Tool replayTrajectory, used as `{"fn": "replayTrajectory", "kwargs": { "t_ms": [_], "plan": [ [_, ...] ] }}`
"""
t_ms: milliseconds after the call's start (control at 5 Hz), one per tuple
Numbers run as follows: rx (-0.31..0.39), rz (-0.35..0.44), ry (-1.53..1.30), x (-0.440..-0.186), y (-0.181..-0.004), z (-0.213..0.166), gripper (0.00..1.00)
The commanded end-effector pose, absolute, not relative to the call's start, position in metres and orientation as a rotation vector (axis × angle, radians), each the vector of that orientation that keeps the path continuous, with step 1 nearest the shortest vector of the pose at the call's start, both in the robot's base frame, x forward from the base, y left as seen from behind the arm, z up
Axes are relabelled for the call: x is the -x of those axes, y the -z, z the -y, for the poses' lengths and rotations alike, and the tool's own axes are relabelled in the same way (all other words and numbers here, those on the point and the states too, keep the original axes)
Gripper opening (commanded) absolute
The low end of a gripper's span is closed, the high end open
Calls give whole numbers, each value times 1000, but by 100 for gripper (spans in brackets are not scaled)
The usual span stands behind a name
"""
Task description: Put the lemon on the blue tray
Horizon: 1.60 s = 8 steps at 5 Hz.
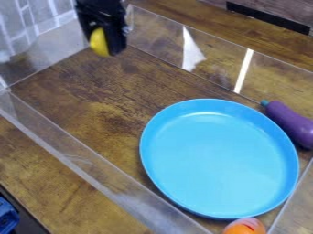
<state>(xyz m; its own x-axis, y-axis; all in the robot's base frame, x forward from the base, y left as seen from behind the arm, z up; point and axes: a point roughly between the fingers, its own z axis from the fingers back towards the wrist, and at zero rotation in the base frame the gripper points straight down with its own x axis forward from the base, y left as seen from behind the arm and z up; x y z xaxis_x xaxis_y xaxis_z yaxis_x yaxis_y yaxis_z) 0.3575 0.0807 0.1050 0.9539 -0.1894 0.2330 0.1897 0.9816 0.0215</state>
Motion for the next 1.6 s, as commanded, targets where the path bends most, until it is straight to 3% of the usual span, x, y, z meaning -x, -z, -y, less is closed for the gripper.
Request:
{"fn": "replayTrajectory", "kwargs": {
  "t_ms": [0,800,1000,1400],
  "plan": [
    [-7,313,243,-348,-140,-47,0],
    [74,244,362,-294,-150,54,0],
    [74,236,364,-295,-140,79,0],
    [74,215,349,-275,-123,91,0]
  ]
}}
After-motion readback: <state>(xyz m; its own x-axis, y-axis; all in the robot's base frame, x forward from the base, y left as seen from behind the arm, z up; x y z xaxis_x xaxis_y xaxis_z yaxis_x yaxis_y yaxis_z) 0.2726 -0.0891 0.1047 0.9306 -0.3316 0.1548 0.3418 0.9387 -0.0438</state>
